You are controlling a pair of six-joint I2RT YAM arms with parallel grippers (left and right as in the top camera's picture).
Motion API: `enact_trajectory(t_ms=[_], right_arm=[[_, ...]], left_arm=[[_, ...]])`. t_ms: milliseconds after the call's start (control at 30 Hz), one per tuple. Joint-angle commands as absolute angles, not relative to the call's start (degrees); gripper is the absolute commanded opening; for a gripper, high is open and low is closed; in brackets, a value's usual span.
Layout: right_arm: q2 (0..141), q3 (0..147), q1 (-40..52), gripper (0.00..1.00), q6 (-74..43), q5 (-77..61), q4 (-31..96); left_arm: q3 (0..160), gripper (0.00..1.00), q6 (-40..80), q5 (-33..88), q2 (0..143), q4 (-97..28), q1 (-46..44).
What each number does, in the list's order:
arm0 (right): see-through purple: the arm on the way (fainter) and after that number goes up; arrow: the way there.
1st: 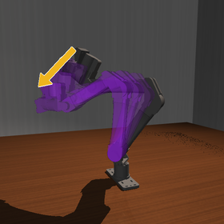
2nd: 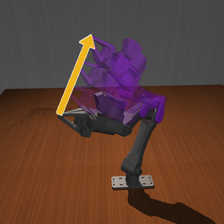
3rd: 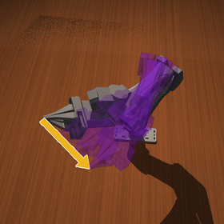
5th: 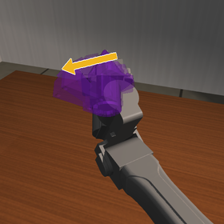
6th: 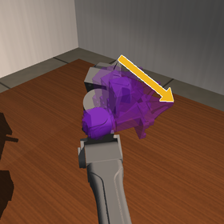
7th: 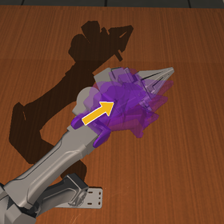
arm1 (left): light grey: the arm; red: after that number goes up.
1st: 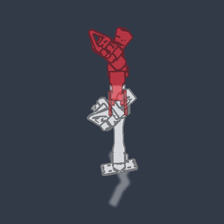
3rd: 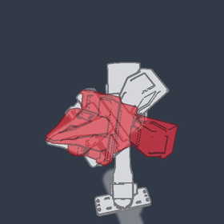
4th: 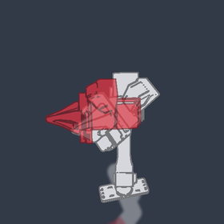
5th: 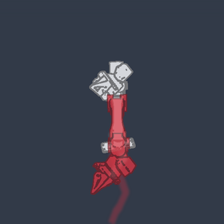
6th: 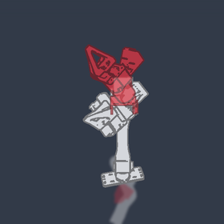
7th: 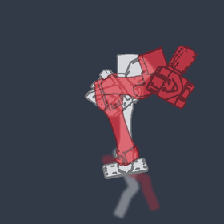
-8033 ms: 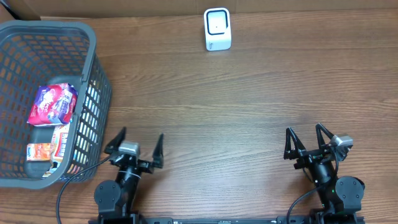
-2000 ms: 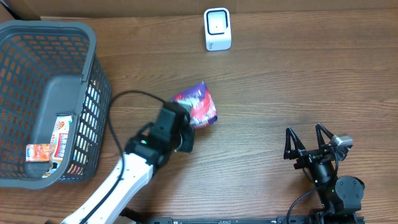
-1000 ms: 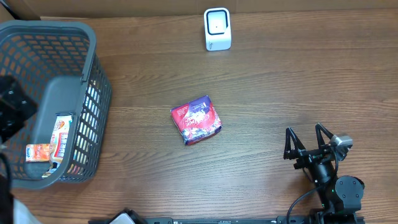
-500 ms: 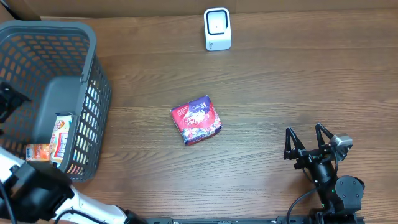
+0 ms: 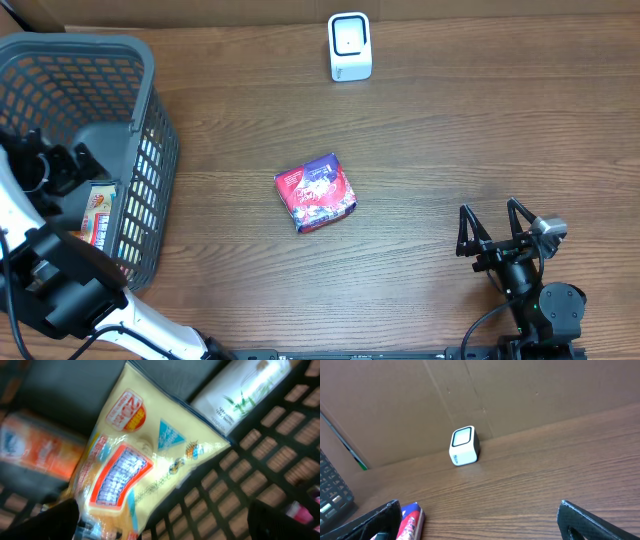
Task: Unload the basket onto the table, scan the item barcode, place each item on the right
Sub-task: 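Return the left gripper into the basket and grasp the yellow snack bag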
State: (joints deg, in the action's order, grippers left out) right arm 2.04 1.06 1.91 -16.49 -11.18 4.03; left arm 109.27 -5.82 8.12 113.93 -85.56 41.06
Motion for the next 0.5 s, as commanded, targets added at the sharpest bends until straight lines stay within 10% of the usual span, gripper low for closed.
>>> enact_trajectory(t_ms=[0,467], right_arm=[[1.8,0.4,2.2,1.00,-16.6,-11.2,3.7],[1.8,0.4,2.2,1.00,-16.5,-11.2,3.7]], left_arm=[[103.6,1.00,-7.1,6.8,114.4,-80.3,39.4],[87.1,0.98,-6.4,2.1,114.4,-64.8,38.1]])
